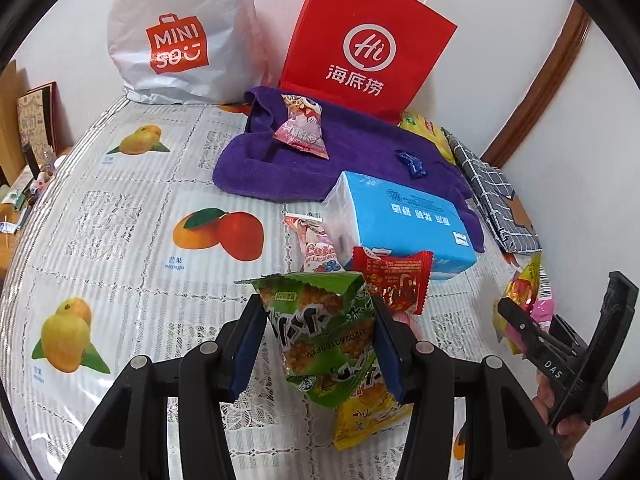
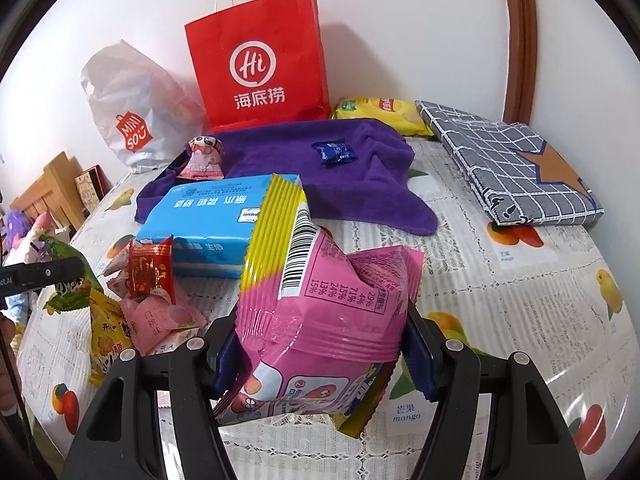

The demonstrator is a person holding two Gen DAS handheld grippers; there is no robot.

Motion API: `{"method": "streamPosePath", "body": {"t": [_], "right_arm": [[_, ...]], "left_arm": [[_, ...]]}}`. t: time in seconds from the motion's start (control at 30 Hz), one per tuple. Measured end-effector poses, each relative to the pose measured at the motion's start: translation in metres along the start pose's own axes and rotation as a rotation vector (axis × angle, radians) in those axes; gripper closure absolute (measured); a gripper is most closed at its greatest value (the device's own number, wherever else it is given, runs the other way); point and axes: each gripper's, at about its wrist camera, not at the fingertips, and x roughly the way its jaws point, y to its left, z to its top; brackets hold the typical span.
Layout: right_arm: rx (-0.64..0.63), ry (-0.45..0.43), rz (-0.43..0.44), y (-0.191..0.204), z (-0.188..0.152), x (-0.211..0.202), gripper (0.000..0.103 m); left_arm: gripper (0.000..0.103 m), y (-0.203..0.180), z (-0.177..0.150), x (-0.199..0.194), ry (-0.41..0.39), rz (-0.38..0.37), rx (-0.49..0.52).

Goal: Organize snacks
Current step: 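Lift the pink bag and green bag up from the pile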

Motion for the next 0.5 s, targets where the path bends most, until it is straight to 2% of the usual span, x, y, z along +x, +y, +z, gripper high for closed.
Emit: {"method": "streamPosePath", "body": {"t": [0.5], "right_arm": [[-0.062, -0.07, -0.01, 0.005, 0.023, -0.021, 0.036]], "left_arm": [[0.054, -0.016, 0.017, -0.018, -0.067, -0.011, 0.033]]}}
